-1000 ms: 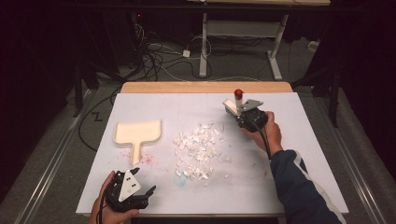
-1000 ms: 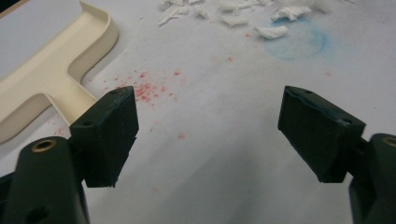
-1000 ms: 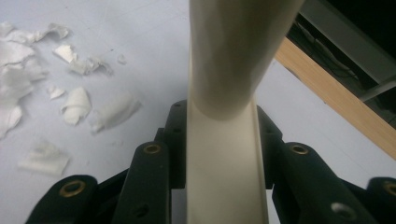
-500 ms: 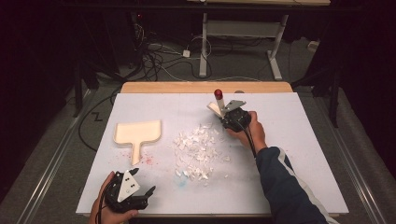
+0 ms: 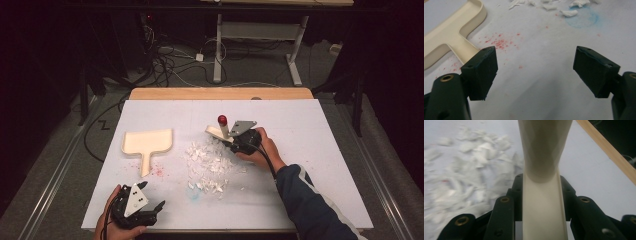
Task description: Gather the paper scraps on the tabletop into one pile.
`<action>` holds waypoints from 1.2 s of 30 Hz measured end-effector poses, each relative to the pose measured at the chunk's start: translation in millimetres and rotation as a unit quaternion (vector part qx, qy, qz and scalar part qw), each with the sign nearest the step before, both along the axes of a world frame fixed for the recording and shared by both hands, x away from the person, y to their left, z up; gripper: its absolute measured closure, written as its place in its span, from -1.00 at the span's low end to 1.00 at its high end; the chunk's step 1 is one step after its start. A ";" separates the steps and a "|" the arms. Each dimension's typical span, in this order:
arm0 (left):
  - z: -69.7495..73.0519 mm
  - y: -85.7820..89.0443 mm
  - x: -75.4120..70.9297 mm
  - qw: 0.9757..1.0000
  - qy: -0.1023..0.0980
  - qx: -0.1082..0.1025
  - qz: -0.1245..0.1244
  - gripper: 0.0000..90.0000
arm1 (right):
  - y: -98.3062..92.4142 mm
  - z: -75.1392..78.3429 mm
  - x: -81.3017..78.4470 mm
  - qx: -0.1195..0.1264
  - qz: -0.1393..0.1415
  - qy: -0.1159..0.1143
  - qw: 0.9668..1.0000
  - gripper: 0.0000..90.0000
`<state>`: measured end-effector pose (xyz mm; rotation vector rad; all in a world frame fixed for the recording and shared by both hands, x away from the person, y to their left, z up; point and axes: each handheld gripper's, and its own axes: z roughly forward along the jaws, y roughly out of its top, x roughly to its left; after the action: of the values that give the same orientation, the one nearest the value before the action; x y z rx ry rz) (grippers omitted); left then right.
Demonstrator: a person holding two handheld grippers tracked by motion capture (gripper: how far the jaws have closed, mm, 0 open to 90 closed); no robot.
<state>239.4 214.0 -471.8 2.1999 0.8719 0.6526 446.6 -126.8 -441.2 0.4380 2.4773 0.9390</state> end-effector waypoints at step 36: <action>0.6 3.0 -5.2 1.000 0.006 0.000 -0.001 -0.58 | 21.1 26.3 8.8 0.005 0.001 -0.046 0.999 0.51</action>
<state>234.2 217.1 -471.1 2.2071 0.8757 0.6389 455.4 -105.7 -414.9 0.3867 2.3911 0.9503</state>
